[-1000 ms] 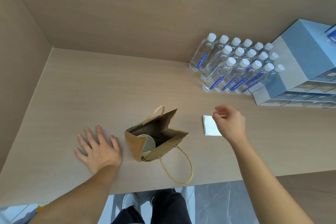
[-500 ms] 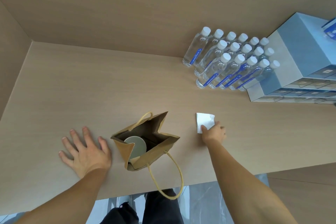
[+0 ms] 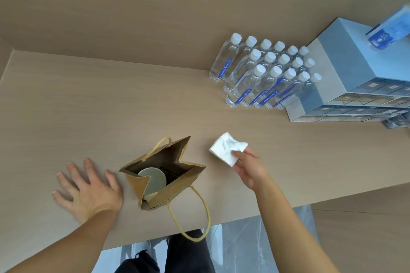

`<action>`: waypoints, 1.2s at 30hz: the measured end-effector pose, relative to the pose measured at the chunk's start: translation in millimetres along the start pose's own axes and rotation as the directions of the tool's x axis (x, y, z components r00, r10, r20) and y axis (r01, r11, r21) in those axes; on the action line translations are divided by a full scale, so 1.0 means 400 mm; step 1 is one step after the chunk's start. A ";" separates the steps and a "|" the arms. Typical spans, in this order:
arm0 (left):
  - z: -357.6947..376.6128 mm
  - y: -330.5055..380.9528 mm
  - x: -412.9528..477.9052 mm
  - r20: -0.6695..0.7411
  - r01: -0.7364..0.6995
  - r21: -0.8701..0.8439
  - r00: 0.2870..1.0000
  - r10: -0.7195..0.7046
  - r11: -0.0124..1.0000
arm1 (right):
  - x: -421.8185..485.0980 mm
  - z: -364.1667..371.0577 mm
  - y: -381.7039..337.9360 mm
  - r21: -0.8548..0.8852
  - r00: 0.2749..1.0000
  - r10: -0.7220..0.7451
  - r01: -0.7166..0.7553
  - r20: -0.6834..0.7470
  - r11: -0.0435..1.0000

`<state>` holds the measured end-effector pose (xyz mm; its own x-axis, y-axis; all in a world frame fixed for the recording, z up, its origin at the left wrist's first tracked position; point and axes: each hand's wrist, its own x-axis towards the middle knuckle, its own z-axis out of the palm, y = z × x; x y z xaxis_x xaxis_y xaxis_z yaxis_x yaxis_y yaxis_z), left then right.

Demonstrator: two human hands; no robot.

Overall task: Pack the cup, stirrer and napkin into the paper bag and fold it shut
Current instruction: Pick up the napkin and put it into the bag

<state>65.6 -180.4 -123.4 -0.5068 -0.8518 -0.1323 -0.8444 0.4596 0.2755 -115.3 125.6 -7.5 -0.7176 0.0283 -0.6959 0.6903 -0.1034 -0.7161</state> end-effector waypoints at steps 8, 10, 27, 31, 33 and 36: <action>-0.002 0.020 -0.013 0.020 -0.003 -0.025 1.000 0.003 1.000 | -0.303 0.018 -0.098 0.139 0.942 -0.152 0.115 0.298 0.984; -0.007 0.025 -0.016 0.038 -0.003 -0.029 0.999 0.004 1.000 | -0.389 0.040 -0.129 0.090 0.901 -0.240 0.223 0.361 0.971; -0.025 0.005 -0.016 0.072 -0.005 -0.042 0.997 0.008 0.999 | -0.427 0.416 -0.042 -0.670 0.664 -0.172 0.634 0.728 -0.387; -0.022 0.006 -0.013 0.067 -0.005 -0.054 0.998 0.009 0.999 | -0.387 0.473 -0.039 -0.759 0.804 -0.041 0.541 0.593 -0.363; -0.022 0.007 -0.013 0.072 0.000 -0.053 0.997 0.004 0.999 | -0.361 0.487 -0.042 -0.792 0.824 -0.039 0.529 0.565 -0.305; -0.019 0.006 -0.010 0.078 0.000 -0.043 0.997 0.004 0.999 | -0.333 0.495 -0.041 -0.799 0.831 -0.035 0.522 0.555 -0.298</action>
<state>66.9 -177.8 -115.2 -0.5219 -0.8280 -0.2048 -0.8359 0.4486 0.3164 -49.5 -73.3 107.8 -0.6719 -0.5250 -0.5225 -0.5064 0.8404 -0.1932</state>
